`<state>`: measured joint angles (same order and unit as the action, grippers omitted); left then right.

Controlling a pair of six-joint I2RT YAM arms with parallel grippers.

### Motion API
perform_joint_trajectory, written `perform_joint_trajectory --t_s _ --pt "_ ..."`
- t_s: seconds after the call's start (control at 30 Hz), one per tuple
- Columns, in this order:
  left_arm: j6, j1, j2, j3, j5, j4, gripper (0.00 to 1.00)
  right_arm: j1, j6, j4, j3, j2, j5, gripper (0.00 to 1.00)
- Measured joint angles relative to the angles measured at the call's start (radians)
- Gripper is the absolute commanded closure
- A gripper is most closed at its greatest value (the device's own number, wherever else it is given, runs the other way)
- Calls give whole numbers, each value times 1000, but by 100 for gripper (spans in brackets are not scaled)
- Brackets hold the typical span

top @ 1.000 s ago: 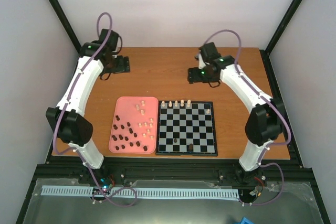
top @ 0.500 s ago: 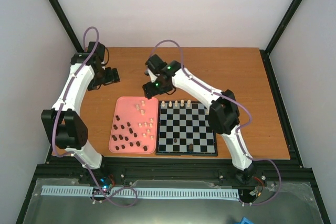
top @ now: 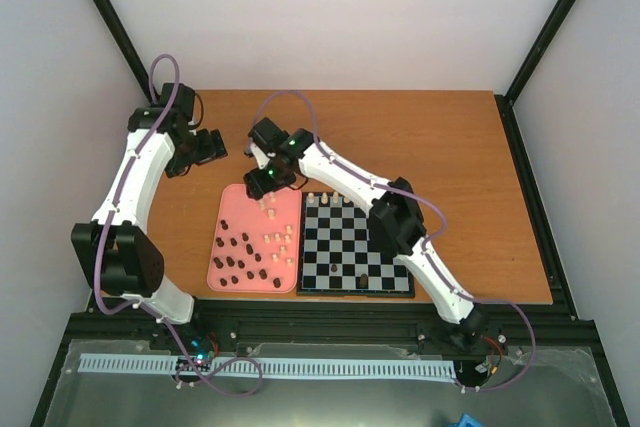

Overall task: Set up the chess pieces on the board
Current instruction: Pick up the chess piece from the storage box.

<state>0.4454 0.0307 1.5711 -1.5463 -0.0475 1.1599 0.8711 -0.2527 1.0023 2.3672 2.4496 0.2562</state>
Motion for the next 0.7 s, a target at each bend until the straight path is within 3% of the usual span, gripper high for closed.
perform_joint_trajectory --t_s 0.33,0.7 --pt "5 0 -24 14 33 -16 0 40 -2 -16 21 52 14 40" --pt "5 0 -24 27 49 -23 0 39 -2 -14 50 112 -9 48"
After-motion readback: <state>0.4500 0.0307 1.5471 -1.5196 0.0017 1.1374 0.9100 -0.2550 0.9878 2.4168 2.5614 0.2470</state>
